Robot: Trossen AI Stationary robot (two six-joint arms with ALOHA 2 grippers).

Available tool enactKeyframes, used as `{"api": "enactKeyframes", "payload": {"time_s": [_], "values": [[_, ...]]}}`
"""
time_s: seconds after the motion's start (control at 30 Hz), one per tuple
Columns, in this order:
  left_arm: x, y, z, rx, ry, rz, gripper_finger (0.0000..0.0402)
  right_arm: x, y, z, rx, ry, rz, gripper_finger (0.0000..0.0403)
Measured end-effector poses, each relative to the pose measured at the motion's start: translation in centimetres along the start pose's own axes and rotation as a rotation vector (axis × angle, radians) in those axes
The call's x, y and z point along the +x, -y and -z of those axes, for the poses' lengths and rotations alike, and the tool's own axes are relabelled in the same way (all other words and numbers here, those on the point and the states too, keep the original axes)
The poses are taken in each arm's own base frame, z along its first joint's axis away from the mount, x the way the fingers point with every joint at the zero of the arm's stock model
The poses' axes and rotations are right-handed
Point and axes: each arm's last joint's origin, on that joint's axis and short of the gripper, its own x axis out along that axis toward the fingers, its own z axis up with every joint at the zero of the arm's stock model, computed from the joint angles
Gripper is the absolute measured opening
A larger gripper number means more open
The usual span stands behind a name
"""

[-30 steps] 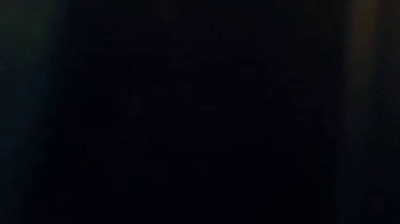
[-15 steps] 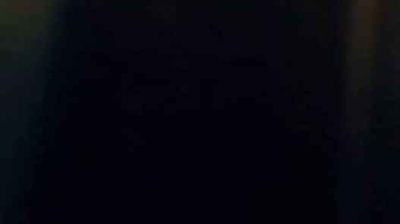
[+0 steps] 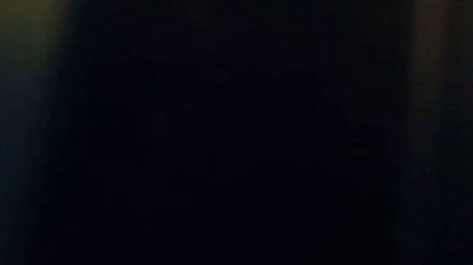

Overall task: Pick and place slides into bin
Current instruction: Put the gray slider into the blue bin

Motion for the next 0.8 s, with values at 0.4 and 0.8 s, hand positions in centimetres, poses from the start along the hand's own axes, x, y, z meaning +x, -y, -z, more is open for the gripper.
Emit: {"api": "enactKeyframes", "payload": {"time_s": [0.4, 0.8], "values": [[-0.1, -0.7, -0.7, -0.101, 0.089, -0.239, 0.0298, 0.0, 0.0, 0.0, -0.044, 0.001, 0.017, 0.0291], [-0.1, -0.6, -0.6, -0.050, 0.080, -0.217, 0.0298, 0.0, -0.3, -1.1, 0.491, 0.094, -0.047, 0.0291]]}}
